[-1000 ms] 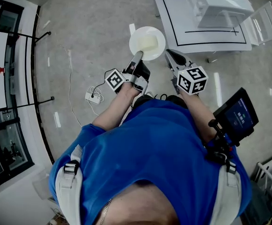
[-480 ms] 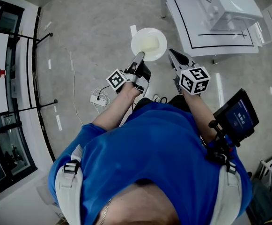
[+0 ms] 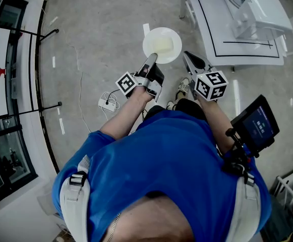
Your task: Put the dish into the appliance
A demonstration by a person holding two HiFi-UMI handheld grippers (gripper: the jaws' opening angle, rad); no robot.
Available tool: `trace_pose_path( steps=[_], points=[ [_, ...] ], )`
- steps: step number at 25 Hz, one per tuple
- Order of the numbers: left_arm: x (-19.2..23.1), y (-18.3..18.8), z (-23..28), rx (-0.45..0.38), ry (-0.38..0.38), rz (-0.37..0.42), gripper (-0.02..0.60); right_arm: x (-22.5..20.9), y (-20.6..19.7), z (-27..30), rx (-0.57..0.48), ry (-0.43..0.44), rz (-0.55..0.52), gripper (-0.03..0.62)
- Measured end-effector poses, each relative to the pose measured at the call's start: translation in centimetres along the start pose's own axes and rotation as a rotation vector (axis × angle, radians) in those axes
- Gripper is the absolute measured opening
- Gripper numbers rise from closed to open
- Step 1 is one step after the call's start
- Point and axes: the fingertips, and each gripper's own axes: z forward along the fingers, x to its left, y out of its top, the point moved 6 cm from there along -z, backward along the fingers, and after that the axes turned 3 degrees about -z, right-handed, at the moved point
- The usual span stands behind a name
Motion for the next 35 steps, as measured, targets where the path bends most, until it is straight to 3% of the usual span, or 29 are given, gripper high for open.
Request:
trace_pose_path(
  steps=[4, 9, 12, 17, 23, 35],
  points=[
    [-0.2, -0.2, -0.3, -0.009, -0.002, 0.004, 0.050, 0.1, -0.2, 0.1, 0.001, 0.007, 0.004, 0.002],
    [0.7, 5.5, 4.3, -0.030, 0.011, 0.011, 0.050, -2.6, 1.4, 7.5, 0.010, 0.040, 0.014, 0.002],
    [0.5, 5.1, 4.9, -0.032, 0.007, 0.017, 0.049, -3.1, 1.6, 7.3, 0.007, 0.046, 0.015, 0.002],
    [0.9, 8.0, 9.8, -0.043, 0.014, 0.024, 0.050, -6.8, 3.7, 11.4, 0.007, 0.057, 0.020, 0.002],
    [2.1, 8.7, 14.2, -0.061, 0.022, 0.036, 0.050, -11.0, 4.5, 13.2, 0.012, 0.073, 0.020, 0.002],
    [1.9, 9.2, 18.6, -0.031, 0.024, 0.045, 0.050, -14.2, 5.5, 14.8, 0.009, 0.073, 0.030, 0.002]
  ],
)
